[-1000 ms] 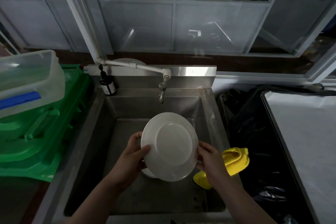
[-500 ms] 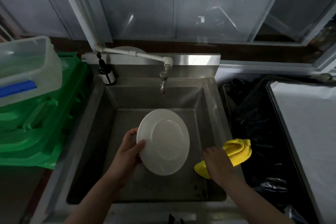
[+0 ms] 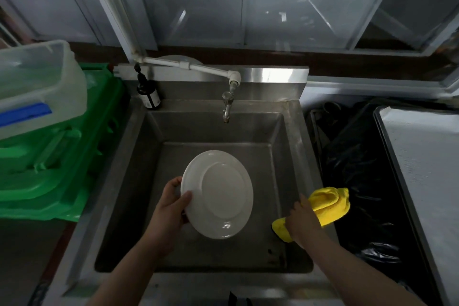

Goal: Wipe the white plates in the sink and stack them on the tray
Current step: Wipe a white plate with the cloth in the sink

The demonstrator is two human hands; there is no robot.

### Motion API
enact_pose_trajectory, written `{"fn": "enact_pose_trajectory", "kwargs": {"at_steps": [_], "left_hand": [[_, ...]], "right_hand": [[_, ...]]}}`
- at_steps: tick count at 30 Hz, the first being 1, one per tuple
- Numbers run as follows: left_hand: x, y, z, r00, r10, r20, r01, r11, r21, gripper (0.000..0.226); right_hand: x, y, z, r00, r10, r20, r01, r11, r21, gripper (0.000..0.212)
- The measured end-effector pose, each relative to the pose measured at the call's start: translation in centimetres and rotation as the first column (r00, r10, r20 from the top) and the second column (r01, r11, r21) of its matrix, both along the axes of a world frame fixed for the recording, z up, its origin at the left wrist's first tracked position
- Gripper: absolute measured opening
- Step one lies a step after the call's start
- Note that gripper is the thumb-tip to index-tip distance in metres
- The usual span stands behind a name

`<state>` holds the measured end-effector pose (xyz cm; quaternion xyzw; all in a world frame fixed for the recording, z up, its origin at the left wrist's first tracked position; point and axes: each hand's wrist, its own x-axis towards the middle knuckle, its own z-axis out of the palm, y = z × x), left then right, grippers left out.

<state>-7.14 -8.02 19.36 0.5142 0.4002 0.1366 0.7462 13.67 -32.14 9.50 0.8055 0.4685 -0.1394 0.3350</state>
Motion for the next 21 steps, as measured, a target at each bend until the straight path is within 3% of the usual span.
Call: {"fn": "enact_pose_trajectory", "kwargs": {"at_steps": [2,6,9,10,13,16,21], "left_hand": [[-0.1,0.1,0.0,1.0,0.0,-0.016,0.0,1.0,-0.001,0.03],[-0.1,0.3,0.1,0.999,0.0,-0.037,0.0,1.0,0.001,0.03],[-0.2,0.3,0.0,0.999,0.008,-0.041,-0.007,1.0,0.005,0.029],[-0.2,0.3,0.0,0.999,0.004,-0.046,-0.004,1.0,0.014,0.029],[-0.3,0.4,-0.2,0.998,-0.011,-0.064,0.013,1.0,0.027,0.029],[-0.3,0.4,-0.4,0.997,-0.013,-0.076,0.015,1.0,0.024,0.029],[-0.2,0.3,-0.6,0.997,-0.008,-0.071,0.009,1.0,0.018,0.029]], "right_hand": [[0.0,0.3,0.1,1.0,0.011,-0.017,-0.011,1.0,-0.026,0.026],[0.5,0.0,-1.5,0.995,0.074,-0.069,-0.083,0.986,-0.142,0.028],[0.7,0.0,-3.1,0.99,0.089,-0.108,-0.089,0.996,0.014,0.025],[0.8,0.0,-2.9,0.989,0.057,-0.133,-0.064,0.997,-0.051,0.023],[0.5,0.0,-3.0,0.99,0.142,0.015,-0.139,0.982,-0.131,0.033],[0.4,0.1,-3.1,0.991,0.131,0.016,-0.125,0.969,-0.215,0.038],[0.5,0.1,-3.5,0.986,0.165,0.005,-0.161,0.965,-0.21,0.036]]}}
